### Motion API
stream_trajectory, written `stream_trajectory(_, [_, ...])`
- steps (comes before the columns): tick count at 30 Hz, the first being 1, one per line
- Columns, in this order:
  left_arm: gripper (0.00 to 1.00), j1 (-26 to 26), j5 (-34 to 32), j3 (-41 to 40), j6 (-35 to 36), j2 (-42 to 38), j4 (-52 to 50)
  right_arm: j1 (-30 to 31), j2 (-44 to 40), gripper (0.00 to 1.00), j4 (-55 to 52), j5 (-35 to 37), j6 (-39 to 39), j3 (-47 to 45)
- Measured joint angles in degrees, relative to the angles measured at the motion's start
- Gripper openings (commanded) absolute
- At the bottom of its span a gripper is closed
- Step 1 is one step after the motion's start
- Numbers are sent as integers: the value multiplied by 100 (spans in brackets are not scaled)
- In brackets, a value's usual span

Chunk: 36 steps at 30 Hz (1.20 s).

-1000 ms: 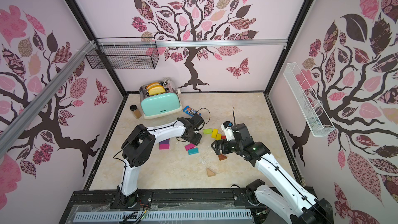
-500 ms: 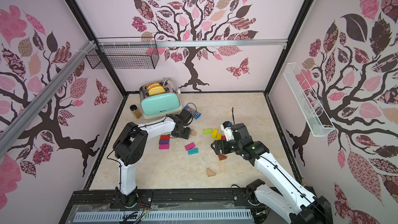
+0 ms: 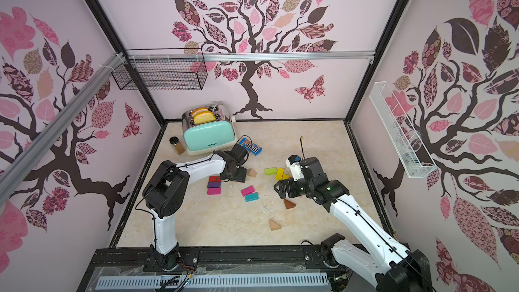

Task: Assemble a piece of candy with building blocks
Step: Place the building block at the center of the board, then pick up the building block from the center of the board.

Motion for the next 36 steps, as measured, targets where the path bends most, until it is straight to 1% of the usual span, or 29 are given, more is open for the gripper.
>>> stream_trajectory(5, [98,-142,61,-332,-428,-699,-76,0,-4,99,28,0,2,24])
stream_trajectory(9, [98,-619,81,-413,-1088,-1108,-61,0,-85,99,57,-2,9,-4])
stream_trajectory(13, [98,-970,192,-568,-1670,-1073,85,0,-151,99,72,-7,4,-37])
stream_trajectory(19, [98,-1001,219,-647,-2262,-625,160,0,-256,99,28,2,-59,-37])
stream_trajectory(24, [92,-1001,269,-640,-2535,-463,341,0,-280,99,26,4,-105,-37])
stream_trajectory(30, [77,-1025,293,-540,-2723,-334,540,0,-256,99,31,2,-114,-37])
stream_trajectory(36, [71,-1038,267,-516,-2752,-297,610,0,-249,99,35,0,-125,-39])
